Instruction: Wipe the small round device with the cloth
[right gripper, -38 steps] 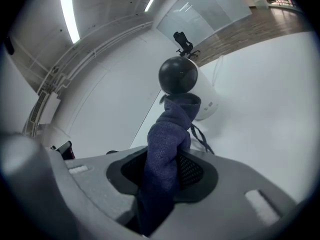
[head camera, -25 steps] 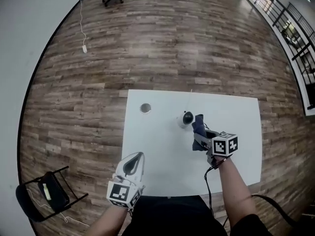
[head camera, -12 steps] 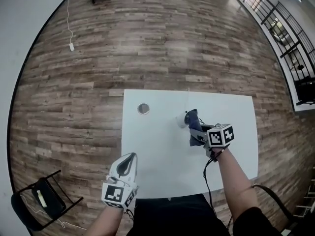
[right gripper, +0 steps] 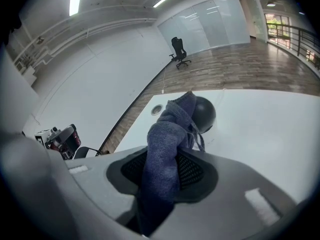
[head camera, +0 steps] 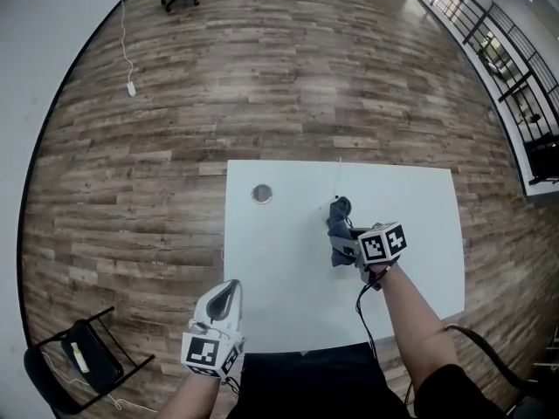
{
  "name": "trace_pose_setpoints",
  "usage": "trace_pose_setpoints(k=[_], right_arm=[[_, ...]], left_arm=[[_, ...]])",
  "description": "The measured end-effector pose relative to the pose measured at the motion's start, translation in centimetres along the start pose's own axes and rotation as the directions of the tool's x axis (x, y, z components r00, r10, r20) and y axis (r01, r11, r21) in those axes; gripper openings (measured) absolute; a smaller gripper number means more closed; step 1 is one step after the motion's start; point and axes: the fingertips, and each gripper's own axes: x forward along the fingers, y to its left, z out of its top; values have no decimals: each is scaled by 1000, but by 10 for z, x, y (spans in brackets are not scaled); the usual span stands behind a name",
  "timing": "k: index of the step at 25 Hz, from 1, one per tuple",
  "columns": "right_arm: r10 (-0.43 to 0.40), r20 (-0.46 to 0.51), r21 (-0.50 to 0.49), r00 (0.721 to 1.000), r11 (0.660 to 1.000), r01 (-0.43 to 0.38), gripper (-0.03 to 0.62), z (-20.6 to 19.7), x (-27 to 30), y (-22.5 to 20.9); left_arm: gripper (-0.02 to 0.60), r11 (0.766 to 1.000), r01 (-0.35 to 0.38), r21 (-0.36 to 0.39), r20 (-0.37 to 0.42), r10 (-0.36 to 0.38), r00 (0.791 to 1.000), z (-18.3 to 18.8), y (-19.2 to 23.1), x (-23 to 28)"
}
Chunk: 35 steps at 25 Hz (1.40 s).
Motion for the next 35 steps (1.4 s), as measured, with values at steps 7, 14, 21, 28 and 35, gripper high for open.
trace_pose_setpoints(k=[7,14,21,28,35], right_arm=[[10,-28,67,1000,998,-8,131,-28,31,-13],[21,-69,121,997,993,-12,132,-52,37,-24],[8,98,90,995,996,-17,132,-32,-13,-15],[112,254,-90,961,992,-92,132,59,-31,11],[82,226,88,971,991,-104,132,39,-5,-10]], left_arm=[[6,998,-57,1,-39,57,998,-8,21,-22],[6,994,-105,3,-56,105,993,-9,31,-35],[6,995,-95,1,-28,95,995,-3,21,-23],[6,993,-115,19,-38,115,993,0,18,-30],[6,985,-167,39,-58,169,984,0,34,-52]])
